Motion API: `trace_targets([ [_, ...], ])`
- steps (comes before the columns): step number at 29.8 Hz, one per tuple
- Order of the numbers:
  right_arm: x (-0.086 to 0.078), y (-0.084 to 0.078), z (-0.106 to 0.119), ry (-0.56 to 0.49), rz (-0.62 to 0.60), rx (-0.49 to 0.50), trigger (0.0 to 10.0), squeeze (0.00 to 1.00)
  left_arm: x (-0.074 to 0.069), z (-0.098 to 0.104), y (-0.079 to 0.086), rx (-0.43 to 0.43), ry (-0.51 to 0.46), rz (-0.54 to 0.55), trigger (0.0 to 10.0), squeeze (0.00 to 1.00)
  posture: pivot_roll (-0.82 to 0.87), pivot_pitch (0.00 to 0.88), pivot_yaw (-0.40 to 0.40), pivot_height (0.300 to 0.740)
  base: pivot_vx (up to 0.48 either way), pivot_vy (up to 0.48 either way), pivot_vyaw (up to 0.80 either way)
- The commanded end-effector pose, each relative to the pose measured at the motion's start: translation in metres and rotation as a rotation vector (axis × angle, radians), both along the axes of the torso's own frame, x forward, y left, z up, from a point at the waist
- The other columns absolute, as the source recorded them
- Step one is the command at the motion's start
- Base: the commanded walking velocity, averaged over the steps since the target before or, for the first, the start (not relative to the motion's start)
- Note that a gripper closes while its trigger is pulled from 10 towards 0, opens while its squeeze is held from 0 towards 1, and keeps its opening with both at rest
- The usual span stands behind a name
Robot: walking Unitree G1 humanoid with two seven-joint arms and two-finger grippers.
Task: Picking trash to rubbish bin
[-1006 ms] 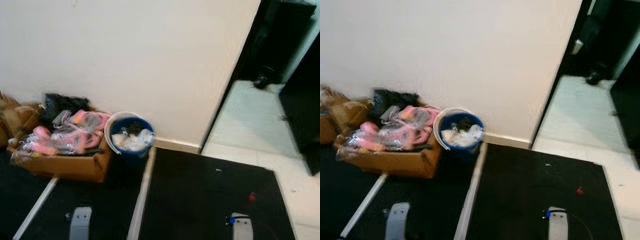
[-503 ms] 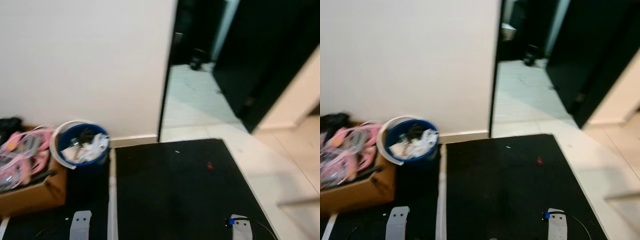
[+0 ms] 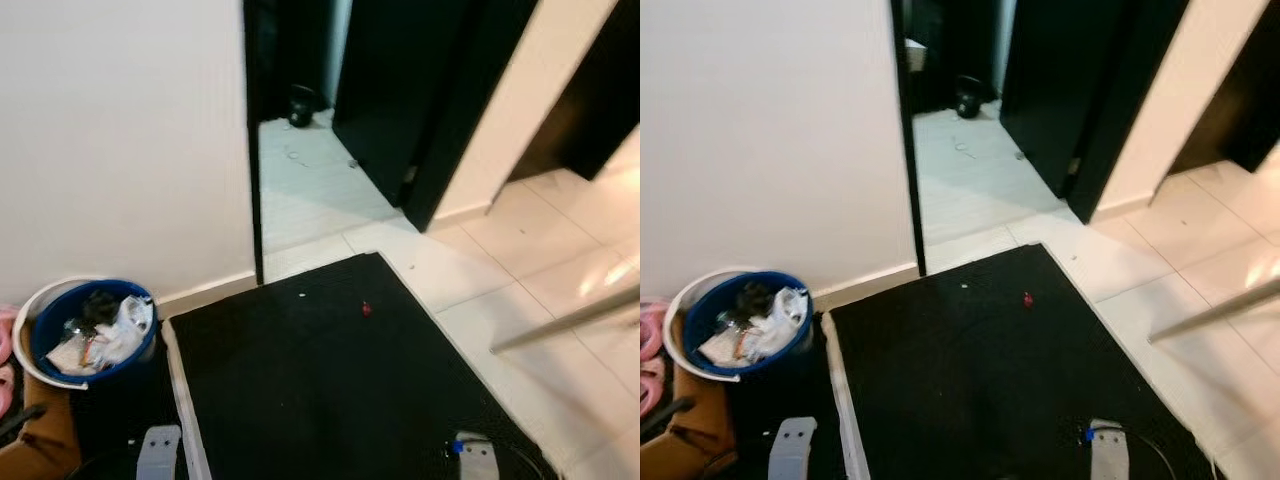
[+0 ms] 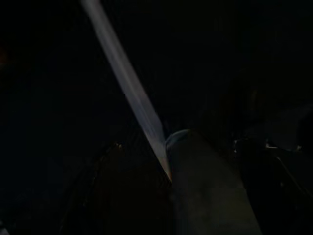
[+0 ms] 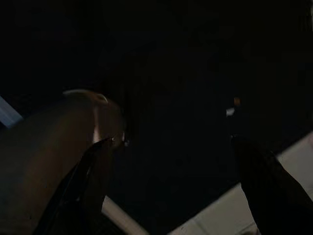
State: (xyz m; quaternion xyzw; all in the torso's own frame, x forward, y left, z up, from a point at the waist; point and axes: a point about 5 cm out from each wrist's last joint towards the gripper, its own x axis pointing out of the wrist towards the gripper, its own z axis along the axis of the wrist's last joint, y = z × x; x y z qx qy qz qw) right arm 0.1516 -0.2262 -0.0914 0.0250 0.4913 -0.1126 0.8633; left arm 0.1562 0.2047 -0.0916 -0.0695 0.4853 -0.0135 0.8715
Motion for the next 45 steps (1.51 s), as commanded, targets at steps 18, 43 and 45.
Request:
trace_targets([
  [18,-0.008,-0.013,0.000,0.035,-0.003,-0.030,10.0,0.00,-0.003,-0.003,-0.009,-0.004,0.025,-0.027,10.0,0.00,-0.05,0.074,0.008,0.740,0.000,0.000,-0.80],
  [43,-0.018,-0.010,-0.005,0.059,-0.026,-0.016,10.0,0.00,0.005,0.001,-0.004,0.006,0.004,-0.013,10.0,0.00,-0.06,0.086,0.044,0.740,0.000,0.000,-0.80],
  [45,-0.018,-0.009,-0.005,0.060,-0.016,-0.015,10.0,0.00,0.006,0.001,-0.003,0.005,0.001,0.003,10.0,0.00,-0.06,0.086,0.044,0.740,0.000,0.000,-0.80],
])
